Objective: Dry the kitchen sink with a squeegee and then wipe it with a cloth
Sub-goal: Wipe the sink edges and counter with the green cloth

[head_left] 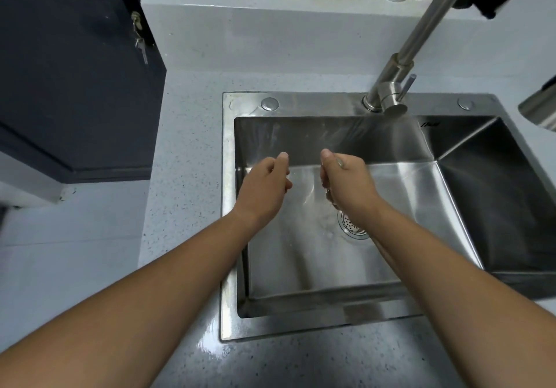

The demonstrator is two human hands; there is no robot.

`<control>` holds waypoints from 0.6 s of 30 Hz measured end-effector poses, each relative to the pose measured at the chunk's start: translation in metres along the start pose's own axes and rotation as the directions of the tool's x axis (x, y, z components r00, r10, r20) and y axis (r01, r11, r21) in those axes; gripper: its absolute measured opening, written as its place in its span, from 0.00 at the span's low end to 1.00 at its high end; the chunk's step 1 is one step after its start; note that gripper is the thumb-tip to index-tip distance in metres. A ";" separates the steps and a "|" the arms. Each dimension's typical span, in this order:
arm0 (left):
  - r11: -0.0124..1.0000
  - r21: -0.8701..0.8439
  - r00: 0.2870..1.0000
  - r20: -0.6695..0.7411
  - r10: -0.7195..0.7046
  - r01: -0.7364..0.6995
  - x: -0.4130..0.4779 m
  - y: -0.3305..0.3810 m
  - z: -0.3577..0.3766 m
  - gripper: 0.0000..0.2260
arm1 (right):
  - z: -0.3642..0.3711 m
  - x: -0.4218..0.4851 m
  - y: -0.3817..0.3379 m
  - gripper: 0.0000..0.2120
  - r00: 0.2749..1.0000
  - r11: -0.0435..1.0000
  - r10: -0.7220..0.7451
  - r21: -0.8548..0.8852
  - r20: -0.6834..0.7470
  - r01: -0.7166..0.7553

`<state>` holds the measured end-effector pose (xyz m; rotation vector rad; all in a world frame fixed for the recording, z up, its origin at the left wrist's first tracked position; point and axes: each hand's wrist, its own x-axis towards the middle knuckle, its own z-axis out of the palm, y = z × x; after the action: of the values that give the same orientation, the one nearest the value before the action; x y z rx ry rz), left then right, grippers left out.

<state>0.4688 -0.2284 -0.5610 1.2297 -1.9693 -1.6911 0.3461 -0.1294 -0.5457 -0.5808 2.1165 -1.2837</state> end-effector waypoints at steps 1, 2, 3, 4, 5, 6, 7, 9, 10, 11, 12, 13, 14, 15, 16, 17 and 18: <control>1.000 0.006 1.000 -0.003 0.008 -0.008 0.001 0.000 0.000 0.22 | 0.001 0.000 0.001 0.24 1.000 1.000 0.018 0.007 -0.016 -0.018; 1.000 0.003 1.000 -0.004 0.013 -0.013 0.001 0.000 0.000 0.22 | 0.001 0.001 0.003 0.23 0.998 0.999 0.043 0.022 -0.039 -0.042; 1.000 -0.005 1.000 -0.007 0.014 -0.014 0.001 0.000 0.000 0.22 | 0.003 0.001 0.004 0.22 0.995 0.996 0.074 0.048 -0.064 -0.071; 1.000 -0.017 1.000 -0.007 0.013 -0.013 0.001 0.000 0.000 0.22 | 0.003 0.001 0.004 0.20 0.990 0.991 0.108 0.087 -0.089 -0.100; 0.999 -0.034 1.000 -0.003 0.011 -0.011 0.001 0.000 0.000 0.22 | 0.003 0.000 0.003 0.19 0.984 0.984 0.139 0.129 -0.109 -0.124; 0.998 -0.057 1.000 0.009 0.006 -0.006 0.000 0.001 -0.001 0.20 | 0.002 -0.001 0.001 0.19 0.980 0.974 0.163 0.175 -0.112 -0.142; 0.997 -0.079 1.000 0.028 0.001 0.001 0.000 0.000 -0.001 0.17 | 0.001 -0.002 -0.002 0.20 0.980 0.964 0.179 0.218 -0.091 -0.156; 0.987 -0.151 0.995 0.098 -0.032 0.046 -0.001 0.001 -0.003 0.12 | 0.004 -0.006 -0.011 0.19 0.984 0.935 0.180 0.308 0.015 -0.175; 0.971 -0.217 0.986 0.154 -0.062 0.095 -0.002 0.002 -0.005 0.11 | 0.008 -0.008 -0.017 0.16 0.982 0.909 0.167 0.373 0.085 -0.187; 0.940 -0.303 0.971 0.222 -0.090 0.157 -0.004 0.004 -0.008 0.11 | 0.013 -0.011 -0.022 0.12 0.975 0.871 0.151 0.445 0.162 -0.208; 0.898 -0.387 0.953 0.285 -0.101 0.211 -0.005 0.006 -0.012 0.12 | 0.021 -0.014 -0.027 0.12 0.962 0.829 0.136 0.505 0.236 -0.241; 0.864 -0.446 0.943 0.321 -0.091 0.235 -0.006 0.007 -0.017 0.12 | 0.028 -0.016 -0.031 0.14 0.951 0.814 0.125 0.519 0.283 -0.261; 0.849 -0.476 0.946 0.316 -0.077 0.229 -0.006 0.009 -0.023 0.12 | 0.036 -0.018 -0.037 0.16 0.948 0.839 0.108 0.485 0.298 -0.248; 0.841 -0.499 0.958 0.278 -0.071 0.208 -0.005 0.009 -0.034 0.10 | 0.046 -0.020 -0.043 0.17 0.953 0.881 0.085 0.424 0.292 -0.209; 0.835 -0.518 0.970 0.230 -0.074 0.186 -0.003 0.010 -0.044 0.08 | 0.053 -0.021 -0.049 0.17 0.960 0.912 0.063 0.376 0.274 -0.167; 0.830 -0.531 0.979 0.189 -0.079 0.170 -0.001 0.010 -0.056 0.07 | 0.059 -0.022 -0.055 0.15 0.965 0.923 0.046 0.358 0.259 -0.140; 0.833 -0.531 0.984 0.163 -0.078 0.154 0.001 0.009 -0.069 0.06 | 0.065 -0.023 -0.059 0.13 0.966 0.920 0.043 0.368 0.254 -0.138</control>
<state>0.5109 -0.2763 -0.5335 1.0512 -1.3308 -2.2361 0.4108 -0.1826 -0.5100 -0.4362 1.6166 -1.4450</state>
